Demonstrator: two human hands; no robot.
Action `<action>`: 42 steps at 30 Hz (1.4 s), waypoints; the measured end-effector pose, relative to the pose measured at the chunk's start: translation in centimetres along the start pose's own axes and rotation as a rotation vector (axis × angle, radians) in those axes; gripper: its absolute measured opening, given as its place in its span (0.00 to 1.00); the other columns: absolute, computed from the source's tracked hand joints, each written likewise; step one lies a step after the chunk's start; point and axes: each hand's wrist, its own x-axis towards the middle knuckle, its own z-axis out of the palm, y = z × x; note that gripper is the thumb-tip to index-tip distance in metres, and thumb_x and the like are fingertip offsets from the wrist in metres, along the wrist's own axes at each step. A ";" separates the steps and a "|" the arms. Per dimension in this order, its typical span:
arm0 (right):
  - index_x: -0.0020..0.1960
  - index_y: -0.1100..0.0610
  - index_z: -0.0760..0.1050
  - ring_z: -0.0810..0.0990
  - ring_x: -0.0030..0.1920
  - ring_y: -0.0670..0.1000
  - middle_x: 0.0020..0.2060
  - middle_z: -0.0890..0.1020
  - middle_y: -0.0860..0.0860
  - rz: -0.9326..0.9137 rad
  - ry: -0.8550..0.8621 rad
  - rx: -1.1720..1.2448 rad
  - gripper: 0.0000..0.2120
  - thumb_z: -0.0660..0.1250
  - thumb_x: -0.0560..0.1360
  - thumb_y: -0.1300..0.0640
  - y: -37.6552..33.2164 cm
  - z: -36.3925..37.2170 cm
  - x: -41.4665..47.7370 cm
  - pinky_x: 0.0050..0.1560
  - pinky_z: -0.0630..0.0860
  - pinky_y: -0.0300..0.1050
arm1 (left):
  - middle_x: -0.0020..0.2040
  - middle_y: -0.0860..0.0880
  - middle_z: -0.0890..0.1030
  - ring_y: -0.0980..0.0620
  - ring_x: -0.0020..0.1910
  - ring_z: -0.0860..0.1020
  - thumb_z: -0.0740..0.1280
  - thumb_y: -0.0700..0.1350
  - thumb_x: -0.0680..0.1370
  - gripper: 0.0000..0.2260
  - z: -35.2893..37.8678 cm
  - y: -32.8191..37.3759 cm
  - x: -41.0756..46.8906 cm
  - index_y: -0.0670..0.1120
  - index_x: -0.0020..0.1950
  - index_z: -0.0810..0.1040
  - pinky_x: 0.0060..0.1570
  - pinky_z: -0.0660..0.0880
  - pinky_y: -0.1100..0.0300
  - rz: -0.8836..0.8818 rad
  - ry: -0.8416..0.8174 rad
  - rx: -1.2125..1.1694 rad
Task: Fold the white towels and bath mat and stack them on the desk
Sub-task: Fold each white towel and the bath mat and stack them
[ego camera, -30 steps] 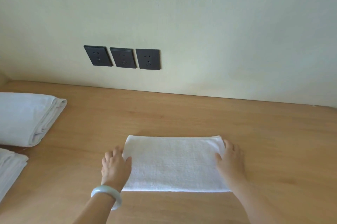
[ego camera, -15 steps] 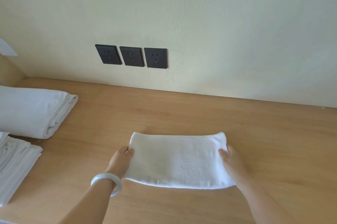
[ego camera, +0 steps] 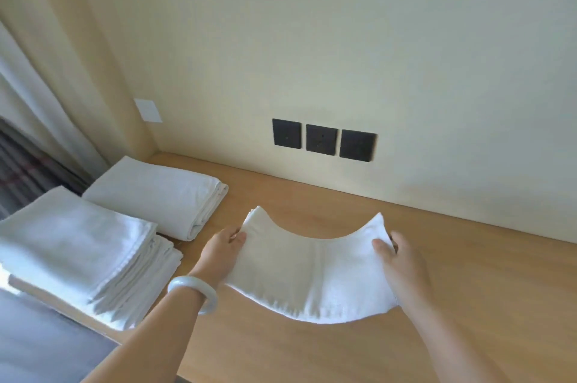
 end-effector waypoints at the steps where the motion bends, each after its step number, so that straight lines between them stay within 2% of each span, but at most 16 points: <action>1: 0.51 0.66 0.71 0.76 0.45 0.64 0.40 0.76 0.62 -0.029 -0.012 0.013 0.12 0.61 0.78 0.56 -2.0 1.6 -0.8 0.50 0.73 0.60 | 0.48 0.49 0.81 0.49 0.47 0.78 0.60 0.49 0.82 0.09 -2.5 -0.8 0.0 0.49 0.58 0.77 0.44 0.72 0.57 0.005 0.014 -0.009; 3: 0.56 0.66 0.71 0.76 0.52 0.63 0.48 0.78 0.60 -0.058 -0.023 0.046 0.14 0.61 0.79 0.55 -6.0 5.1 -2.4 0.51 0.73 0.56 | 0.49 0.47 0.82 0.46 0.48 0.79 0.60 0.49 0.82 0.10 -7.7 -2.9 0.7 0.49 0.57 0.78 0.49 0.75 0.55 0.024 0.049 -0.025; 6: 0.53 0.62 0.72 0.75 0.46 0.57 0.43 0.76 0.53 -0.104 -0.060 0.086 0.13 0.61 0.78 0.52 -11.4 11.4 -4.9 0.39 0.67 0.47 | 0.48 0.47 0.82 0.46 0.48 0.80 0.60 0.49 0.82 0.07 -16.0 -6.6 1.8 0.51 0.53 0.77 0.49 0.77 0.54 0.039 0.075 -0.047; 8: 0.52 0.59 0.71 0.74 0.46 0.55 0.44 0.76 0.52 -0.124 -0.076 0.118 0.12 0.61 0.78 0.50 -14.3 15.4 -6.4 0.38 0.65 0.45 | 0.48 0.46 0.82 0.44 0.48 0.80 0.61 0.48 0.82 0.06 -20.9 -9.0 2.7 0.52 0.51 0.76 0.50 0.78 0.52 0.056 0.083 -0.033; 10: 0.44 0.56 0.67 0.70 0.40 0.52 0.38 0.72 0.50 -0.134 -0.087 0.165 0.09 0.61 0.78 0.52 -17.0 19.1 -8.0 0.39 0.64 0.46 | 0.47 0.45 0.82 0.43 0.47 0.80 0.61 0.48 0.82 0.05 -25.5 -11.0 3.6 0.52 0.51 0.76 0.51 0.78 0.50 0.053 0.096 -0.034; 13: 0.37 0.57 0.64 0.65 0.31 0.51 0.30 0.67 0.49 -0.151 -0.084 0.225 0.13 0.62 0.78 0.55 -20.7 24.1 -9.7 0.33 0.61 0.45 | 0.43 0.46 0.82 0.43 0.44 0.80 0.61 0.46 0.82 0.07 -31.7 -13.6 5.4 0.48 0.50 0.79 0.48 0.77 0.51 0.033 0.110 -0.054; 18: 0.36 0.55 0.66 0.68 0.29 0.50 0.30 0.70 0.50 -0.163 -0.122 0.346 0.12 0.62 0.77 0.57 -25.2 30.3 -10.4 0.32 0.63 0.44 | 0.39 0.48 0.80 0.48 0.37 0.77 0.61 0.47 0.82 0.09 -39.0 -16.3 8.3 0.47 0.46 0.79 0.37 0.73 0.60 -0.002 0.125 -0.007; 22: 0.42 0.56 0.73 0.71 0.31 0.52 0.32 0.73 0.57 -0.172 -0.199 0.343 0.07 0.61 0.78 0.57 -27.4 34.6 -10.5 0.32 0.66 0.45 | 0.38 0.47 0.80 0.48 0.36 0.78 0.61 0.47 0.82 0.11 -42.9 -19.4 9.9 0.47 0.42 0.77 0.38 0.74 0.60 -0.035 0.133 0.016; 25: 0.43 0.59 0.73 0.68 0.29 0.51 0.30 0.71 0.54 -0.121 -0.191 0.342 0.06 0.61 0.77 0.58 -28.2 37.1 -10.7 0.30 0.63 0.45 | 0.41 0.45 0.82 0.46 0.39 0.80 0.61 0.48 0.82 0.10 -44.7 -21.7 11.5 0.46 0.46 0.79 0.44 0.77 0.55 -0.062 0.099 0.009; 27: 0.42 0.61 0.72 0.66 0.29 0.52 0.29 0.69 0.53 -0.083 -0.155 0.341 0.07 0.62 0.76 0.58 -28.6 38.6 -10.8 0.30 0.62 0.45 | 0.42 0.44 0.83 0.47 0.39 0.81 0.62 0.48 0.82 0.10 -45.5 -22.9 13.0 0.45 0.49 0.80 0.43 0.78 0.55 -0.059 0.063 -0.012; 30: 0.41 0.66 0.69 0.63 0.31 0.51 0.30 0.65 0.54 -0.028 -0.095 0.342 0.10 0.62 0.76 0.59 -29.1 40.5 -11.3 0.31 0.59 0.44 | 0.37 0.47 0.82 0.53 0.33 0.79 0.62 0.45 0.82 0.10 -46.5 -24.3 15.3 0.43 0.47 0.79 0.34 0.76 0.63 -0.020 0.017 -0.075; 32: 0.40 0.65 0.67 0.63 0.31 0.51 0.31 0.65 0.54 0.013 -0.028 0.346 0.11 0.62 0.76 0.59 -29.2 41.6 -12.0 0.31 0.58 0.44 | 0.36 0.48 0.82 0.52 0.33 0.79 0.63 0.45 0.82 0.09 -47.5 -25.2 16.9 0.43 0.46 0.79 0.36 0.75 0.62 0.008 -0.023 -0.112; 35: 0.43 0.65 0.73 0.67 0.31 0.53 0.31 0.68 0.56 0.102 0.044 0.348 0.08 0.64 0.76 0.60 -28.9 43.5 -13.1 0.33 0.62 0.44 | 0.38 0.47 0.82 0.49 0.36 0.79 0.63 0.45 0.82 0.09 -48.9 -26.9 18.8 0.43 0.47 0.80 0.39 0.75 0.59 0.016 -0.093 -0.172; 37: 0.47 0.70 0.74 0.68 0.32 0.53 0.32 0.71 0.62 0.194 0.070 0.325 0.09 0.65 0.76 0.63 -28.6 44.9 -13.8 0.32 0.63 0.44 | 0.37 0.47 0.82 0.50 0.35 0.79 0.63 0.45 0.82 0.10 -49.3 -28.9 19.9 0.43 0.45 0.80 0.39 0.74 0.59 0.002 -0.150 -0.149; 39: 0.47 0.74 0.72 0.68 0.33 0.53 0.40 0.75 0.70 0.283 0.050 0.276 0.11 0.65 0.77 0.63 -27.9 46.1 -14.7 0.33 0.67 0.42 | 0.41 0.45 0.83 0.48 0.38 0.80 0.63 0.45 0.82 0.10 -48.9 -31.0 20.8 0.42 0.47 0.80 0.43 0.76 0.57 -0.044 -0.208 -0.103; 42: 0.54 0.61 0.70 0.72 0.44 0.56 0.57 0.74 0.66 0.393 -0.001 0.235 0.12 0.63 0.79 0.53 -27.8 47.3 -15.9 0.52 0.70 0.51 | 0.46 0.43 0.82 0.47 0.42 0.80 0.63 0.46 0.82 0.11 -48.5 -33.7 21.5 0.40 0.49 0.78 0.44 0.77 0.58 -0.129 -0.265 -0.039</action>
